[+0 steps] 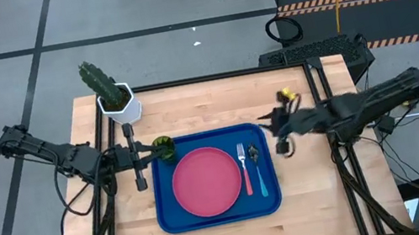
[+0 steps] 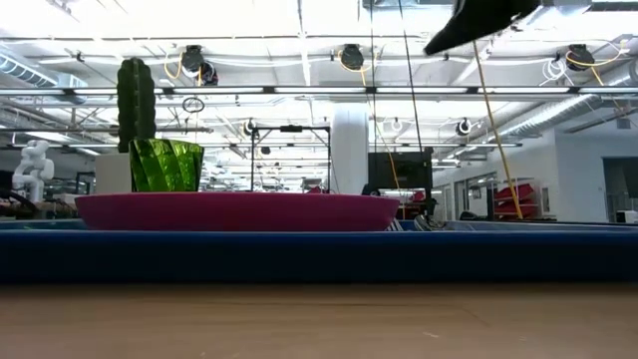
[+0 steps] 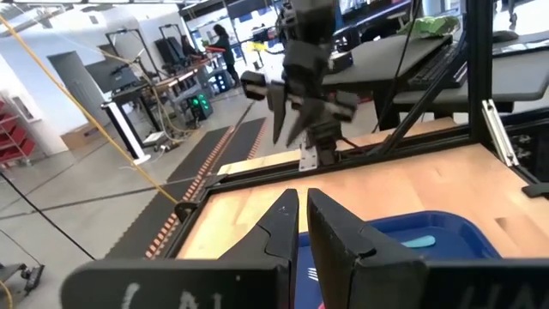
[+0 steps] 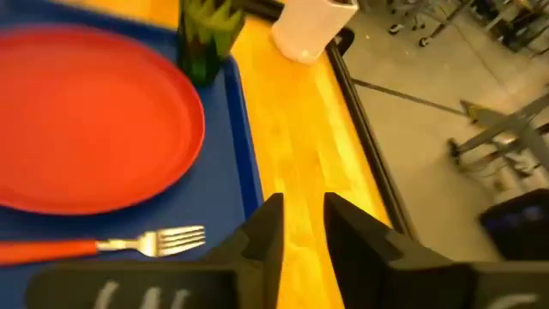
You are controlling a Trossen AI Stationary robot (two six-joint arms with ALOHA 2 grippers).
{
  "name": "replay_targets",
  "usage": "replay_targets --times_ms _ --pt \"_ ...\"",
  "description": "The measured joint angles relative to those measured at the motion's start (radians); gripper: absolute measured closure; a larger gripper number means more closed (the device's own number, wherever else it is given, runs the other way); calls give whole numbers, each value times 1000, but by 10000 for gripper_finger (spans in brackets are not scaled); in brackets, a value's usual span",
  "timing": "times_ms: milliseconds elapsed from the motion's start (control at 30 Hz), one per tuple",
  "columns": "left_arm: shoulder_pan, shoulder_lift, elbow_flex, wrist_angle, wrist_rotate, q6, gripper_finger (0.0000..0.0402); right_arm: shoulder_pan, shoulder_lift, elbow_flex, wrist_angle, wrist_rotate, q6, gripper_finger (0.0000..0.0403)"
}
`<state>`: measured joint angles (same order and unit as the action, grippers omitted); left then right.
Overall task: Pick and place plate/cup/fork/spoon on tray
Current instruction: Adjust the blue serving tray
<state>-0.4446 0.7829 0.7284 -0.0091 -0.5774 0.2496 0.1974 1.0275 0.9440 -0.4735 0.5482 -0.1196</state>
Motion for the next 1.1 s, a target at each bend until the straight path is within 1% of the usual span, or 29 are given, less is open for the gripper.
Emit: replay_targets --times_ms 100,167,267,333,467,567,667,767,867,1000,1100 --pt "0 -16 0 -18 0 -23 369 0 -83 0 -68 -37 62 374" --pt "0 -21 0 -16 0 -30 370 0 -135 -17 -84 -62 84 394" --pt "0 -21 0 -10 14 -42 389 1 -219 -89 -60 -78 104 398" --pt "0 -21 0 -25 46 -69 396 1 -275 -158 -4 -78 105 401" --pt "-23 -54 -2 -53 110 -132 398 0 -401 -307 152 -79 121 402" --pt "-46 -93 -2 -87 102 -145 398 0 -498 -394 207 -85 159 402" --pt "-59 -145 -10 -125 65 -166 399 0 -597 -445 206 -132 205 403" --pt "-60 -201 -72 -100 52 -169 399 0 -677 -468 208 -181 240 403" --pt "-49 -259 -183 -13 27 -170 399 0 -733 -482 203 -215 241 403" --pt "-22 -337 -331 151 14 -186 399 0 -774 -507 195 -240 247 403" --pt "-10 -382 -395 198 11 -193 400 0 -786 -544 192 -264 265 403"
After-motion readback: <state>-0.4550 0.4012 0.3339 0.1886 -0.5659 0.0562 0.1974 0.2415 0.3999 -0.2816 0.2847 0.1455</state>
